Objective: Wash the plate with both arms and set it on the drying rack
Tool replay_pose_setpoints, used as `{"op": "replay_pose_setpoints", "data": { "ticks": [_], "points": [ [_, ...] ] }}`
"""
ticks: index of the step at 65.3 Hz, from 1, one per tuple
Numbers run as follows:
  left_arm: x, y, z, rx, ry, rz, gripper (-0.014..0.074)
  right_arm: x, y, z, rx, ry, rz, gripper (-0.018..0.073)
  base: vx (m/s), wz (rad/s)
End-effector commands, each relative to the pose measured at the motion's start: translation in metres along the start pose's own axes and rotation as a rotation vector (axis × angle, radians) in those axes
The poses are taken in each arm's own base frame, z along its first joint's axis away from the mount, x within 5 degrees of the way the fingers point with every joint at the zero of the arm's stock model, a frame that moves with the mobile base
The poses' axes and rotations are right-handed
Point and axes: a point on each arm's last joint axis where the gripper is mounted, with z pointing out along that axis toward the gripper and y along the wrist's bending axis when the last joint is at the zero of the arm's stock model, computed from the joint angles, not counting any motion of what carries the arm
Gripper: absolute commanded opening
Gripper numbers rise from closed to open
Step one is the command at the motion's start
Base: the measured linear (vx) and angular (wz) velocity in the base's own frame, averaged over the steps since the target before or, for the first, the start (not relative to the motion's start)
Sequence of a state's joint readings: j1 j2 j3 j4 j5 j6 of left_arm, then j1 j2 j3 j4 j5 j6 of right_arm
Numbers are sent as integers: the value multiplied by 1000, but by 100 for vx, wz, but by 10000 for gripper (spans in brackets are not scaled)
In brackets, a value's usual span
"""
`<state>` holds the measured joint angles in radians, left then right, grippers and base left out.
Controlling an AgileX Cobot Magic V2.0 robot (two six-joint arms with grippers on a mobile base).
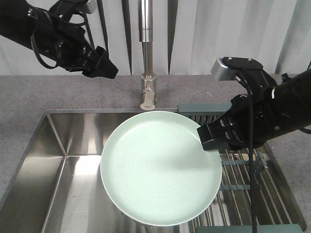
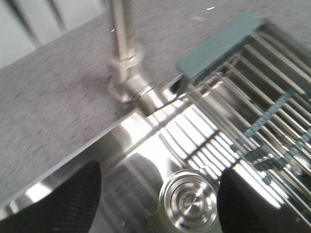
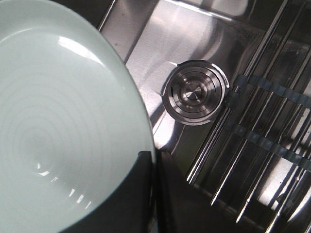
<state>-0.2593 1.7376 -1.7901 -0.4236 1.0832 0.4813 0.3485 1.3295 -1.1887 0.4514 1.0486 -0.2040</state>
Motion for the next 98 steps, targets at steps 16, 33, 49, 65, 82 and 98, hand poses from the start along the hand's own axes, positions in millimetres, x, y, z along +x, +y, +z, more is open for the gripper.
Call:
{"op": "replay_pose_setpoints", "data": {
  "ticks": [16,33,49,65,82,98],
  "points": [
    [21,-20,-56,-126,-86,-65,440,-6,7,-14,-17,-85,-11,-4,0,0],
    [63,-26,-71,-241,-88,-117,440,-6,7,-14,-17,-85,-11,-4,0,0],
    [105,-42,-94,-291,-118,-134,440,-6,7,-14,-17,-85,-11,-4,0,0],
    [145,-60,-111,-302,-177,-156,440,-6,7,-14,-17,-85,-11,-4,0,0],
    [181,-67,-122,-373,-199,-203,440,-6,7,-14,-17,-85,-11,-4,0,0],
    [208,-70,-125,-427,-215,-265,440,-6,7,-14,-17,-85,-11,-4,0,0]
  ]
}}
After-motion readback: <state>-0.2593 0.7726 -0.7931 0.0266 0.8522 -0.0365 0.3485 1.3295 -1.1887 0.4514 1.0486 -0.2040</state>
